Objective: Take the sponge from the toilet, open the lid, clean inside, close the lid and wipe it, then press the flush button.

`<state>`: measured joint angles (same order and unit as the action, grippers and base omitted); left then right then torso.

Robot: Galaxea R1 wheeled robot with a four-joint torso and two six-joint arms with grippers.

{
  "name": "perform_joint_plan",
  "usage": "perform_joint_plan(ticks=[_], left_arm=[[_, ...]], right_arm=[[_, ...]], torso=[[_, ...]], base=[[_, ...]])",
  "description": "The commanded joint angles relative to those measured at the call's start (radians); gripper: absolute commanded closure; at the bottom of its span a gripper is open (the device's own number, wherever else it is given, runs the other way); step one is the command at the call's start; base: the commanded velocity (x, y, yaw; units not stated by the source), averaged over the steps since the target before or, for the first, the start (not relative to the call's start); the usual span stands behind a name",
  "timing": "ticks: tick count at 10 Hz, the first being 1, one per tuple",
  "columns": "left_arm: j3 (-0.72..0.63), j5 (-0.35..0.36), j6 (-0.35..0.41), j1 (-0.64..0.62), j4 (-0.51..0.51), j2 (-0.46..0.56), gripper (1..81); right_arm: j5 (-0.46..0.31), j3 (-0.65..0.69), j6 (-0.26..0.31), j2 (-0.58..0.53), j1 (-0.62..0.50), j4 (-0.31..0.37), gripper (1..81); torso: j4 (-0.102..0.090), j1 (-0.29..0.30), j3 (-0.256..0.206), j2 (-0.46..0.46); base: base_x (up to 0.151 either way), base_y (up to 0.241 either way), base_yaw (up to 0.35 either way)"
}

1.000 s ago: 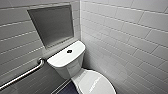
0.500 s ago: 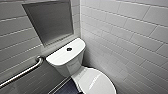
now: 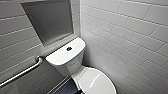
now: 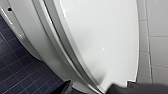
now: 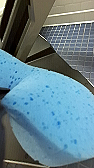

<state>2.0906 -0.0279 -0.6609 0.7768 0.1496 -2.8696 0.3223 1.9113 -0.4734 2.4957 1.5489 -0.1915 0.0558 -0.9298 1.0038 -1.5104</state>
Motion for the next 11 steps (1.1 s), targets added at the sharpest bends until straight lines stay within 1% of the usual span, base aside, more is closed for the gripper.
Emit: perform_joint_plan(ticks=[1, 2, 5, 8, 11], left_arm=[[-0.001, -0.012, -0.017, -0.103, -0.012, -0.027, 1.0], [-0.003, -0.012, -0.017, -0.109, -0.012, -0.031, 1.0], [0.012, -0.010, -0.031, -0.118, -0.013, -0.047, 1.0], [0.068, -0.010, -0.054, -0.118, -0.013, -0.076, 1.0], [0.118, -0.010, -0.057, -0.118, -0.013, -0.108, 1.0]], right_arm=[[-0.055, -0.017, -0.005, -0.033, 0.006, -0.023, 81.1], [-0.055, -0.020, -0.005, -0.033, 0.006, -0.023, 81.1], [-0.055, -0.019, -0.005, -0.030, 0.006, -0.023, 81.1], [-0.055, -0.017, -0.005, -0.029, 0.006, -0.023, 81.1], [-0.055, -0.017, -0.007, -0.027, 0.006, -0.022, 81.1]], torso=[[0.000, 0.000, 0.051, 0.000], [0.000, 0.000, 0.003, 0.000], [0.000, 0.000, 0.005, 0.000], [0.000, 0.000, 0.005, 0.000], [0.000, 0.000, 0.005, 0.000]], base=[[0.000, 0.000, 0.000], [0.000, 0.000, 0.000], [0.000, 0.000, 0.000], [0.000, 0.000, 0.000], [0.000, 0.000, 0.000]])
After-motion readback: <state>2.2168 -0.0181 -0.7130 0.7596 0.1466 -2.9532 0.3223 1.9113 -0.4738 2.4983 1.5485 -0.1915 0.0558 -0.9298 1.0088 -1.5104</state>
